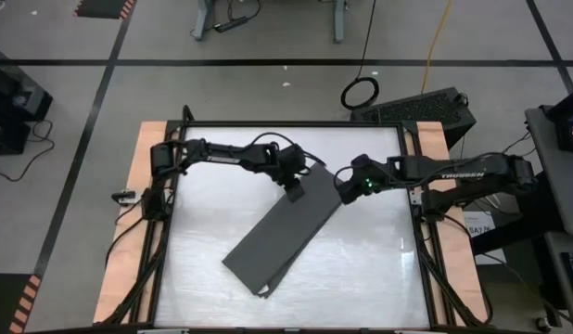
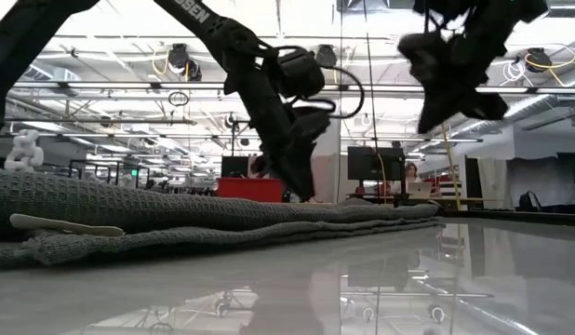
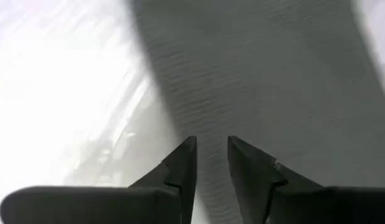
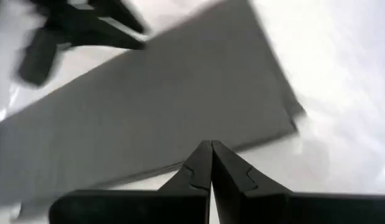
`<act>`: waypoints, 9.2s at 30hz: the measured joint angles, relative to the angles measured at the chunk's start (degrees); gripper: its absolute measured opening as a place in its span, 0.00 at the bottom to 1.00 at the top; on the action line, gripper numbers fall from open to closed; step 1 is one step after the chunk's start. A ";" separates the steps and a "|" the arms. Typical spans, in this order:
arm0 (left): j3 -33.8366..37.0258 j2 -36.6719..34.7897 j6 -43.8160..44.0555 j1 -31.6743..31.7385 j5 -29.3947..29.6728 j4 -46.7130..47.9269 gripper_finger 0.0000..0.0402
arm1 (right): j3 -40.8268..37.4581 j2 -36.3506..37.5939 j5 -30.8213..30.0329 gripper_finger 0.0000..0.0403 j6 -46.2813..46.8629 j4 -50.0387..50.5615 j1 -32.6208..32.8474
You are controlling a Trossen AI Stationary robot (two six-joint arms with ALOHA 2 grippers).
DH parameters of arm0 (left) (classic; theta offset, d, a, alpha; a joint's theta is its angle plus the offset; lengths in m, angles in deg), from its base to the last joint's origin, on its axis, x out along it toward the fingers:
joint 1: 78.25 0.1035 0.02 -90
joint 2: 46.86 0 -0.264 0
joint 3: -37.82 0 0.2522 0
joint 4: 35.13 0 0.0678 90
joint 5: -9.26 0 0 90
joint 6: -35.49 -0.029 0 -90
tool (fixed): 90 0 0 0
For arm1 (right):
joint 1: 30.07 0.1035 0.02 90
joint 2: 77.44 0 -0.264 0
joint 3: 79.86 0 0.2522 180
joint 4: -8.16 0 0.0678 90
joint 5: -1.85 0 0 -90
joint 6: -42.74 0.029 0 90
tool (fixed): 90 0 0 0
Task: Roll towel into tight, uniform cylinder
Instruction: Roll the gray towel
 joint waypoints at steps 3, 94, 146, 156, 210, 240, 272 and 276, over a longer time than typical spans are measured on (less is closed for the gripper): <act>0.06 0.25 2.29 0.97 -0.27 1.29 0.23 | -3.73 -0.06 2.70 0.01 7.24 -2.96 -0.85; -13.53 8.89 -5.09 10.89 -21.10 0.60 0.52 | -18.84 -16.26 4.06 0.01 6.80 -35.01 -11.19; -13.53 8.56 -2.17 11.77 -17.31 3.93 0.47 | -18.88 -16.31 7.93 0.01 0.77 -40.37 -13.92; -13.54 9.56 -1.15 11.22 -13.37 1.43 0.45 | -18.86 -16.28 7.91 0.01 -0.65 -41.94 -13.92; -17.51 2.58 -1.31 19.24 -21.24 13.29 0.00 | -13.70 -16.33 12.03 0.01 -12.99 -48.03 -25.81; -1.72 -3.54 -18.85 19.16 -27.35 35.95 0.12 | 11.72 -27.47 11.89 0.41 -28.91 -20.49 -34.52; 25.93 -15.00 26.97 -11.00 -14.00 -0.53 0.12 | 15.94 -40.48 18.01 0.02 -16.08 -15.29 -31.62; 28.44 -14.96 35.56 -15.33 -13.49 -7.57 0.12 | 15.94 -42.33 18.21 0.02 -17.15 -15.41 -31.89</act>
